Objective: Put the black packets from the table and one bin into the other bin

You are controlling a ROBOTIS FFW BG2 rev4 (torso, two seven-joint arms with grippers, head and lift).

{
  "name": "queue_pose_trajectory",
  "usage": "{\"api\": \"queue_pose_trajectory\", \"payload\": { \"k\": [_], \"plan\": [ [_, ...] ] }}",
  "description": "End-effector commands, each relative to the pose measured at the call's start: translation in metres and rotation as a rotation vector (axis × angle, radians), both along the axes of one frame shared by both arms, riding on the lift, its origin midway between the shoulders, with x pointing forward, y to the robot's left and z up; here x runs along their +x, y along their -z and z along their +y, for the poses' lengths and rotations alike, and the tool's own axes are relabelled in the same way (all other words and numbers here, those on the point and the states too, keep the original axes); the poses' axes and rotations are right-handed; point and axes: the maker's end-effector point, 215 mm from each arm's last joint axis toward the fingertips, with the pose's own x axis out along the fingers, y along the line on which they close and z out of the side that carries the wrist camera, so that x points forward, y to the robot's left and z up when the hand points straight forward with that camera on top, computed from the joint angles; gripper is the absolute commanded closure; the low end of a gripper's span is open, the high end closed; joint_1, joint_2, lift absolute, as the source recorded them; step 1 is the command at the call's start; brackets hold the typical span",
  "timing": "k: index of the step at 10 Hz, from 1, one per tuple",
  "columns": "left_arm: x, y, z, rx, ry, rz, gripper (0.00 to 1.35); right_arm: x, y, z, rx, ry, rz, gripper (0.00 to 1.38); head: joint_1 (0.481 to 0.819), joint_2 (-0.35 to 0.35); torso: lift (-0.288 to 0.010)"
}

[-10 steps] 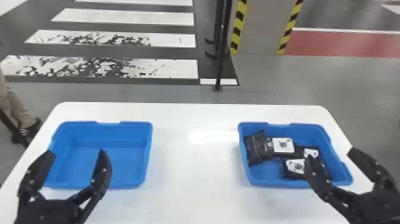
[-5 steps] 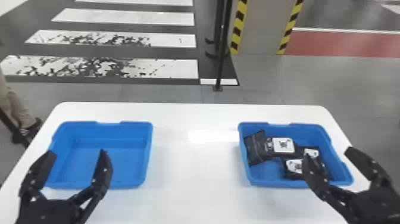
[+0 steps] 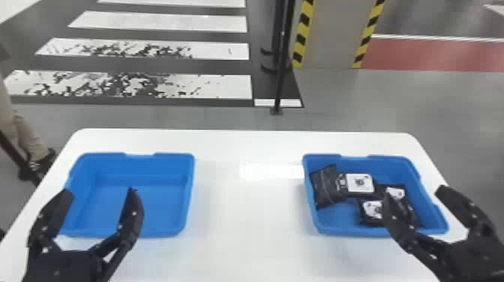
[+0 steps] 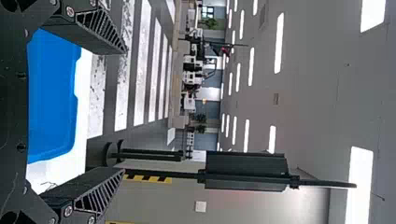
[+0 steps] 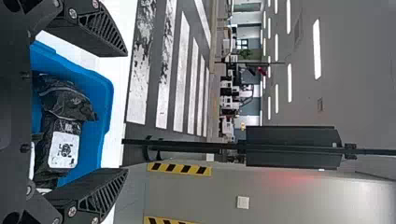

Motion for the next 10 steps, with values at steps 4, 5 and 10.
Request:
{"api": "queue_pose_trajectory", "payload": {
  "k": [4, 5, 10],
  "plan": [
    [-0.001, -0.0083, 0.0016, -0.003, -0.003, -0.027, 0.14, -0.0003, -0.0021, 0.0004, 0.002, 0.0, -0.005, 0.15, 0.695, -0.052, -0.11],
    [-0.0011, -0.0091, 0.0029, -0.01, -0.005, -0.03, 0.14, -0.0003, -0.0021, 0.0004, 0.002, 0.0, -0.005, 0.15, 0.695, -0.051, -0.11],
    [-0.0012, -0.0099, 0.0055, -0.015, -0.009, -0.033, 0.14, -0.0001, -0.0062, 0.0004, 0.007, 0.0, -0.02, 0.15, 0.695, -0.045, -0.11]
  ]
}}
